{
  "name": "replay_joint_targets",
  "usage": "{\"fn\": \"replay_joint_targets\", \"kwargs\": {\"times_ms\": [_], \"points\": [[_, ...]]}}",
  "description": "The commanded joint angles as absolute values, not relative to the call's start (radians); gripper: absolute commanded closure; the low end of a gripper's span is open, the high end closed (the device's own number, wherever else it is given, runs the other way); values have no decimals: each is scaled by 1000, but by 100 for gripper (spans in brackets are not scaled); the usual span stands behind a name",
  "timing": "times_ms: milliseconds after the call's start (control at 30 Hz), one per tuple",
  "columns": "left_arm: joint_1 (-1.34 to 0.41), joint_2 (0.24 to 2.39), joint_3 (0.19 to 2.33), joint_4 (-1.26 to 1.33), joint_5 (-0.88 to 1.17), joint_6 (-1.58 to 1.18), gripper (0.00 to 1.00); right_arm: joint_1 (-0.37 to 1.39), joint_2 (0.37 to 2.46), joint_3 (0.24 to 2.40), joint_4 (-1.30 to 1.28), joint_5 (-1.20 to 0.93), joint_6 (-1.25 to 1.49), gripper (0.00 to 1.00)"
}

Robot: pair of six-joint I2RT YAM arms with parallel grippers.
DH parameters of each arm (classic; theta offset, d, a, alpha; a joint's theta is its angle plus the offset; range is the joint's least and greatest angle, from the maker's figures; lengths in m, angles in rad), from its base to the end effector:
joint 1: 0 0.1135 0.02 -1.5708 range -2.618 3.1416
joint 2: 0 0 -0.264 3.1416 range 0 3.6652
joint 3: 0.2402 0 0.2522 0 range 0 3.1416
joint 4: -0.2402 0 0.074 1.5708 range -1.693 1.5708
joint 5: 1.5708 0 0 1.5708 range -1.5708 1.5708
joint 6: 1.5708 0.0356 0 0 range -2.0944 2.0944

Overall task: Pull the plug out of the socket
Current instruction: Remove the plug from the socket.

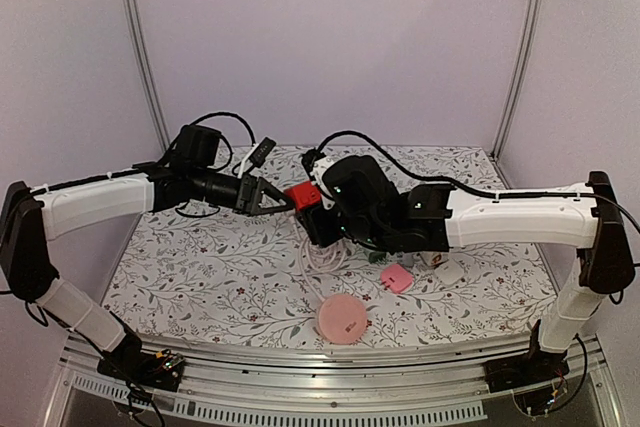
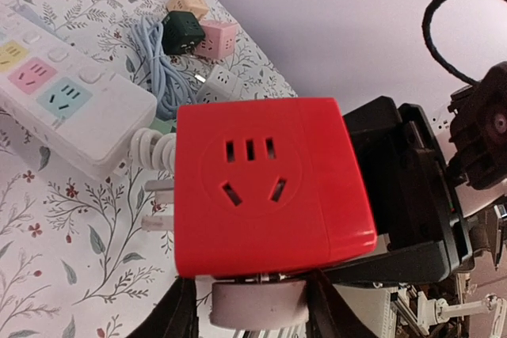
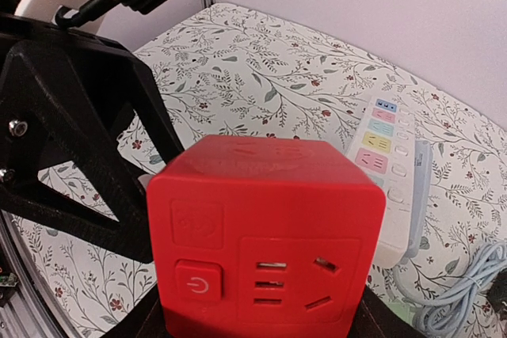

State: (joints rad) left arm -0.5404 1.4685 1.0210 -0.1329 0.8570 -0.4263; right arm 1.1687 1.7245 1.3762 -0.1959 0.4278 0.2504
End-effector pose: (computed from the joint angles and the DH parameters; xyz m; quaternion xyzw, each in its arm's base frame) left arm 0.2616 -0.1883 0.2709 0.2428 0.7878 -0.5246 0.2128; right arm 0.1710 0.3643 0.2921 -0.2838 0.8093 0.1723 0.4845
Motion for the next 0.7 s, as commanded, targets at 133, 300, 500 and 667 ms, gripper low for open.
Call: {"fn": "replay_joint_targets", "kwargs": {"times_ms": [133, 300, 500, 667], "points": [[-549, 1488, 1025, -105, 877, -422, 69, 1191, 1735, 1448, -133, 506, 235, 90], [-551, 1482, 1023, -100, 884, -418, 84, 1186, 1733, 1439, -132, 501, 255, 90], [-552, 1468, 1019, -94, 885, -412, 94, 1141, 1676, 1344, -49, 411, 331, 91], [-560, 1453, 1018, -101, 870, -395, 96, 1095, 1622, 1239, 50, 325, 423, 91]]}}
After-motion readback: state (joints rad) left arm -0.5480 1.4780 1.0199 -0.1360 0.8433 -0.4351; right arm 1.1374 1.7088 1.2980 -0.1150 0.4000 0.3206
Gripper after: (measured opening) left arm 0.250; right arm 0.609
